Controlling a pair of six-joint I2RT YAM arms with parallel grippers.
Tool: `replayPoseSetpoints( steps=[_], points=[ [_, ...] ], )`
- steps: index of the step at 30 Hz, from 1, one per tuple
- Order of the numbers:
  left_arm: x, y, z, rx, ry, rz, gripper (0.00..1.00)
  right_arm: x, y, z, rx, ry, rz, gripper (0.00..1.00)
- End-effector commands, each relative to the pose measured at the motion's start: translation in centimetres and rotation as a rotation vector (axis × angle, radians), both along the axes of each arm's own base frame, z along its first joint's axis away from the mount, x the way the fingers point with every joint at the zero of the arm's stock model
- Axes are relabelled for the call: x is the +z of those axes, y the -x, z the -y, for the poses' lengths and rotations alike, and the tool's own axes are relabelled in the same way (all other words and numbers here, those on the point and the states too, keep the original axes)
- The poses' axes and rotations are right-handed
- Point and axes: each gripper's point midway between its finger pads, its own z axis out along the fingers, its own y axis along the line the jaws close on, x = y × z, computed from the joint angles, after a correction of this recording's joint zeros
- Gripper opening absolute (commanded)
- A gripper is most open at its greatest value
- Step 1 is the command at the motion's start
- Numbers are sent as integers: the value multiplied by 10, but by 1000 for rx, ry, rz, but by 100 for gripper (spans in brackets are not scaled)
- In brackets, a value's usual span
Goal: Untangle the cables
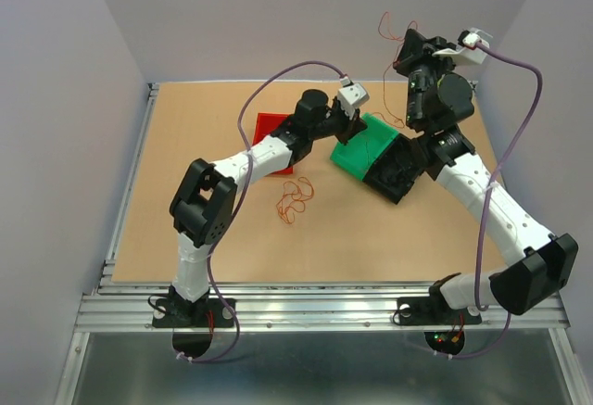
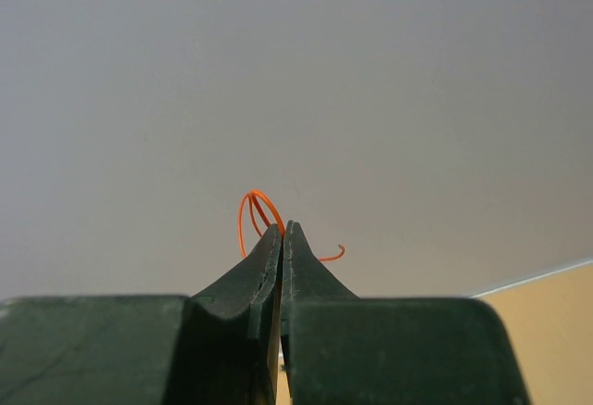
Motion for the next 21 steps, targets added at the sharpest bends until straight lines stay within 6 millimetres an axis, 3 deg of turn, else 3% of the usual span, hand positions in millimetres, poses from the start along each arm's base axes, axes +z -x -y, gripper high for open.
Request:
replayPoseSetpoints(
  steps=[1,8,13,14,16,18,21],
  points=[
    [66,-27,-11,109,7,160,0,15,16,9,-8,-25,70,1],
    [57,-58,-8,138,-74,282,0,-1,14,4,24,-40,51,0],
    [10,-72,-4,108,-118,243,0,-26,26,9,42,-99,21,0],
    [-3,-72,-3,94,-133,220,0,-47,25,8,45,-96,-16,1],
    [-18,-70,-3,77,-149,191,0,-53,34,12,53,-130,-10,1],
    [-32,-67,-6,76,-167,171,0,-76,34,12,55,-135,-48,1],
    [-43,-68,-9,87,-181,163,0,-96,35,8,82,-133,-79,0]
  ],
)
